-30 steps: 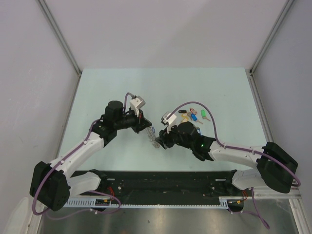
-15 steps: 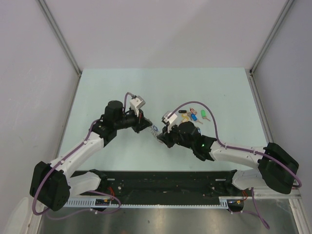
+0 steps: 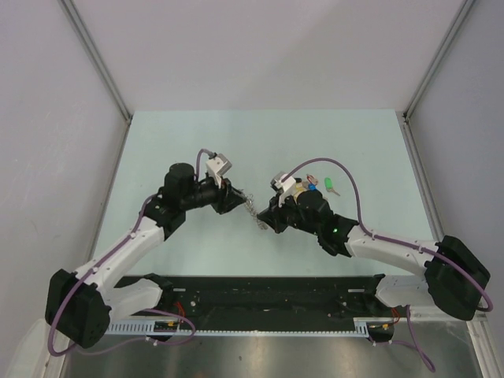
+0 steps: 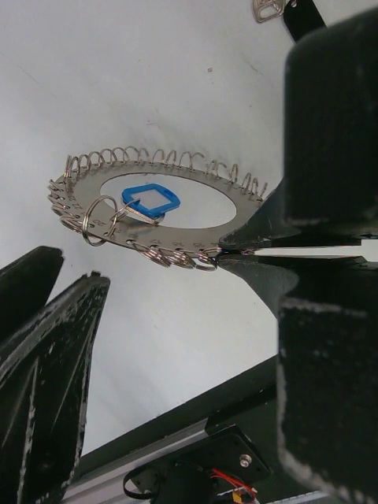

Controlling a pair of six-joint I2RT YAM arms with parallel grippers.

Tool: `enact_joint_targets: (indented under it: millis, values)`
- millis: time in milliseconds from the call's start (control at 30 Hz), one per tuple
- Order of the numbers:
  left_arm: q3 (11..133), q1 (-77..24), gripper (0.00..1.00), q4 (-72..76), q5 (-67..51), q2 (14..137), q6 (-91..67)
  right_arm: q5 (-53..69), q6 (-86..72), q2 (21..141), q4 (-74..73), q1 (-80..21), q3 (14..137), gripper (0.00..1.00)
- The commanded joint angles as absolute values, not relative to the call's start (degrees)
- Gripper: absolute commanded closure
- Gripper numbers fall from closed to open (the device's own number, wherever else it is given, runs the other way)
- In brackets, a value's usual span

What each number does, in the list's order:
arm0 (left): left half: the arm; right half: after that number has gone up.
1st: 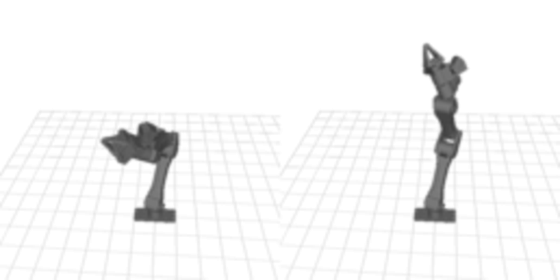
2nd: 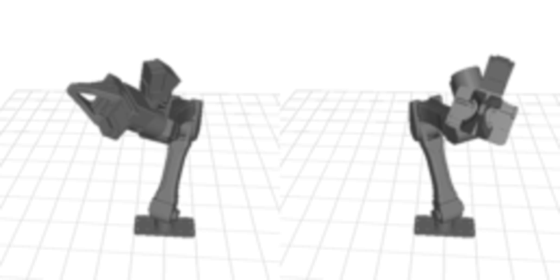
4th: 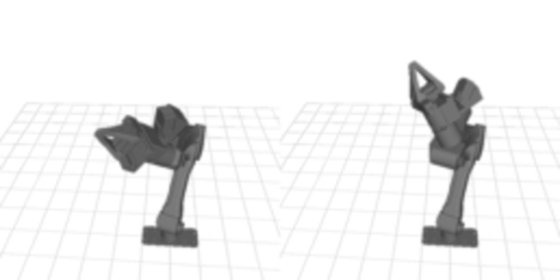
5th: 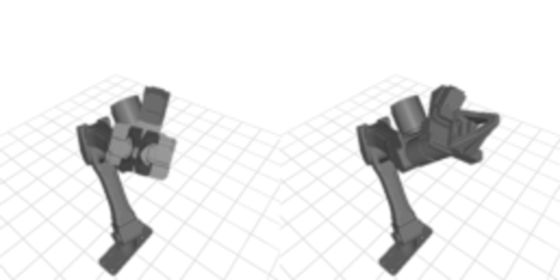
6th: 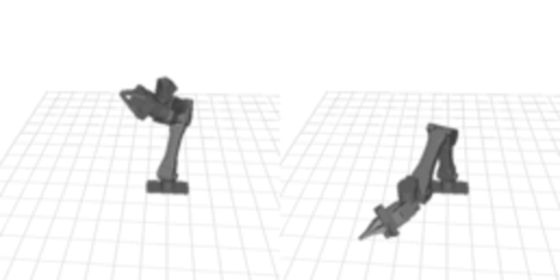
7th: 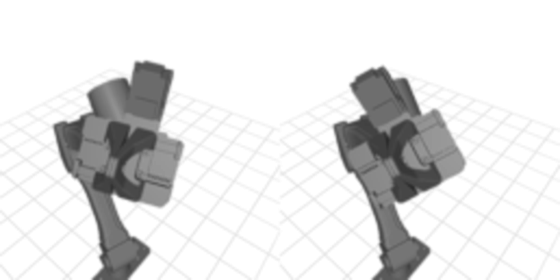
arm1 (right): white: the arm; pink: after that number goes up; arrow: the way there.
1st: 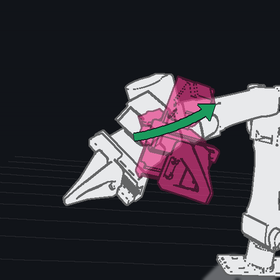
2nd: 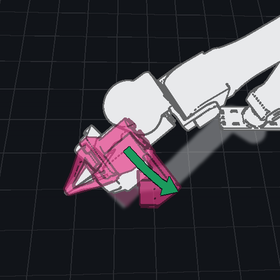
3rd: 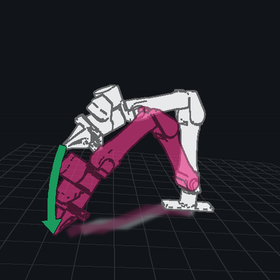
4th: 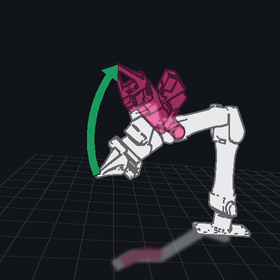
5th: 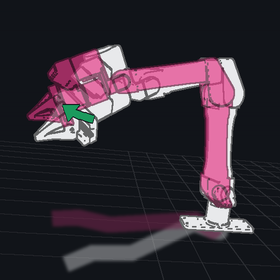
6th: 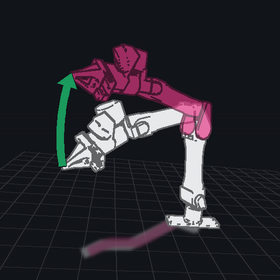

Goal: Put the keys on the keyring

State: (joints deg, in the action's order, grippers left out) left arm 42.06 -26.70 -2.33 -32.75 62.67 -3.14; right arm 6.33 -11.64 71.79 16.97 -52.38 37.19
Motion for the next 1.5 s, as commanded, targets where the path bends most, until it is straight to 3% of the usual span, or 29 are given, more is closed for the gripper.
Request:
enact_joint_targets:
  millis: [0,200,400,967,1467]
  values:
    - [41.7,-26.3,0.61,-2.5,-30.1,56.0,-0.8,8.6,-13.8,68.7,18.9,-50.8,37.5,1.0]
    - [38.3,-28.4,0.5,-0.6,-28.1,49.5,-0.4,9.7,-14.4,67.2,17.1,-49.6,37.6,1.0]
    - [35.6,-34.1,0.48,3.5,-25.2,49.6,-1.8,9.4,-14.3,65.7,15.8,-49.5,37.5,1.0]
    - [29.7,-40.2,0.6,18.1,-25.5,53.3,1.7,9.0,-12.3,63.7,13.1,-50.1,37.6,1.0]
    - [25.8,-43.8,0.61,22.8,-25.3,52.8,5.4,7.6,-11.3,62.0,11.9,-50.8,37.6,1.0]
